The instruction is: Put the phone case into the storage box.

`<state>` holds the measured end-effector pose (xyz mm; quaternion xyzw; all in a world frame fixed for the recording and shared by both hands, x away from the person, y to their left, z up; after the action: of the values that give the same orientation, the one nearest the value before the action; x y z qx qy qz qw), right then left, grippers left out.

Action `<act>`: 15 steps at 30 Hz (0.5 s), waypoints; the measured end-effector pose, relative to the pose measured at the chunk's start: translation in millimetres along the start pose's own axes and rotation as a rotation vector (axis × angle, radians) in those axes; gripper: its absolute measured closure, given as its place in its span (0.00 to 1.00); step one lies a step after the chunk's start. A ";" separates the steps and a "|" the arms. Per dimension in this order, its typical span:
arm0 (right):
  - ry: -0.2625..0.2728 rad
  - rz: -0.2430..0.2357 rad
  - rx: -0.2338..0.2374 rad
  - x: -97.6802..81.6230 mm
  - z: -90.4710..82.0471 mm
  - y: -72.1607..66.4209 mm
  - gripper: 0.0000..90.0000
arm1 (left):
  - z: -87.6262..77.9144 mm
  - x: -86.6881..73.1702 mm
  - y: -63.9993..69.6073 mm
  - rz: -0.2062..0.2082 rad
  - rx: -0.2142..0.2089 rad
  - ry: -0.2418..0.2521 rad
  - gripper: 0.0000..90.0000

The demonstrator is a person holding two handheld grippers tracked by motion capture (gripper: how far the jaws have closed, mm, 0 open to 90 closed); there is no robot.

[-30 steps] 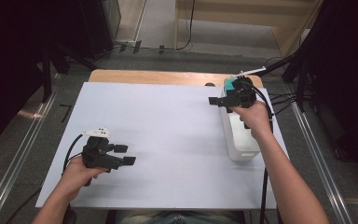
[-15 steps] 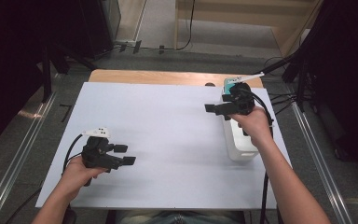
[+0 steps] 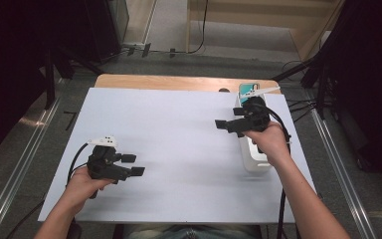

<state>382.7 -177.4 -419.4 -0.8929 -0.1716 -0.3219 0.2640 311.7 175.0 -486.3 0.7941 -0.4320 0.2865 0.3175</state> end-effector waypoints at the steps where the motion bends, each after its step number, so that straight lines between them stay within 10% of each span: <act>1: -0.002 -0.005 0.003 -1.0 -0.2 -0.7 0.07 | -0.1 0.0 0.1 -0.001 0.000 0.000 0.31; 15: -0.008 -0.014 0.027 -19.3 -2.1 -12.2 0.10 | -0.1 0.0 0.1 -0.001 0.000 0.000 0.31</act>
<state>361.7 -171.5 -426.4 -0.8893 -0.1834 -0.3178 0.2730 311.5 175.0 -486.3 0.7944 -0.4316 0.2862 0.3174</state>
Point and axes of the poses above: each handheld gripper's, and its own axes: z roughly forward along the jaws, x roughly out of its top, y roughly to its right, the point moved 6 cm from there along z, roughly forward along the jaws, and after that the axes turned 10 degrees about z, right-handed, at the moved point
